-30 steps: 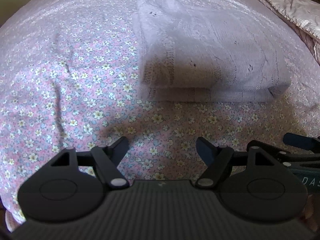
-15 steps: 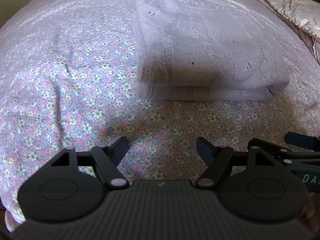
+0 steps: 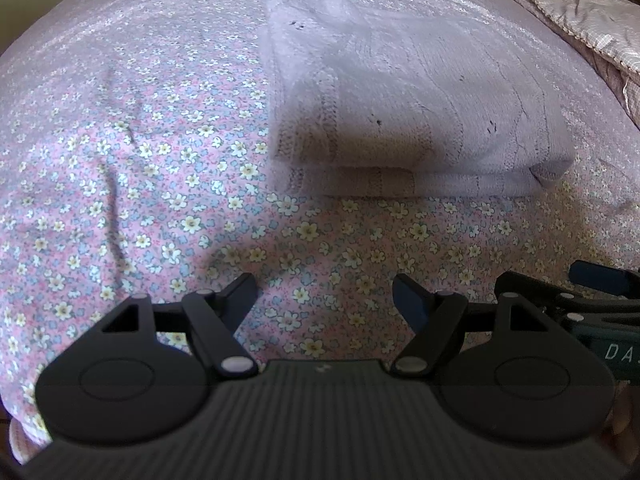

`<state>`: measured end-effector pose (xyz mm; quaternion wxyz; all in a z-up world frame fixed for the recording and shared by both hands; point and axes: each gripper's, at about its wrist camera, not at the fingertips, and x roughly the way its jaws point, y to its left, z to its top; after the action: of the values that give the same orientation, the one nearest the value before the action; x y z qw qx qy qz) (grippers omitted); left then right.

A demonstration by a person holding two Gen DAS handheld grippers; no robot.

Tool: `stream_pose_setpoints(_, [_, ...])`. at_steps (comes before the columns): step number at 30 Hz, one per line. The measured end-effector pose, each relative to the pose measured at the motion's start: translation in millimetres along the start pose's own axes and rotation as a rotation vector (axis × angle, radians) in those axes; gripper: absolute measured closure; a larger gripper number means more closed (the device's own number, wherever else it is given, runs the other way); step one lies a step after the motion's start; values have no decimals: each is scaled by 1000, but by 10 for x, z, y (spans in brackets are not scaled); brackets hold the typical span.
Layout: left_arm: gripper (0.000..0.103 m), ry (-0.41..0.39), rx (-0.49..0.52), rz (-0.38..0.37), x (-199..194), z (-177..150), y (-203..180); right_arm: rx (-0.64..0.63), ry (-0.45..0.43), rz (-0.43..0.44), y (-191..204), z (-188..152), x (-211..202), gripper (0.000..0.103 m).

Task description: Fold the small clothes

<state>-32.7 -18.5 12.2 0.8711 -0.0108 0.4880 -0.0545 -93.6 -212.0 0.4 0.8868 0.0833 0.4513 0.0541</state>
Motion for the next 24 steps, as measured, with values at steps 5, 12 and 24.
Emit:
stream_pose_setpoints(5, [26, 3, 3, 3, 4, 5, 0, 3, -6, -4, -5, -2, -10, 0])
stream_pose_setpoints(12, [26, 3, 0, 0, 13, 15, 19, 10, -8, -4, -11, -14, -16, 0])
stream_pose_setpoints(24, [26, 1, -2, 2, -2, 5, 9, 13, -6, -4, -12, -15, -15, 0])
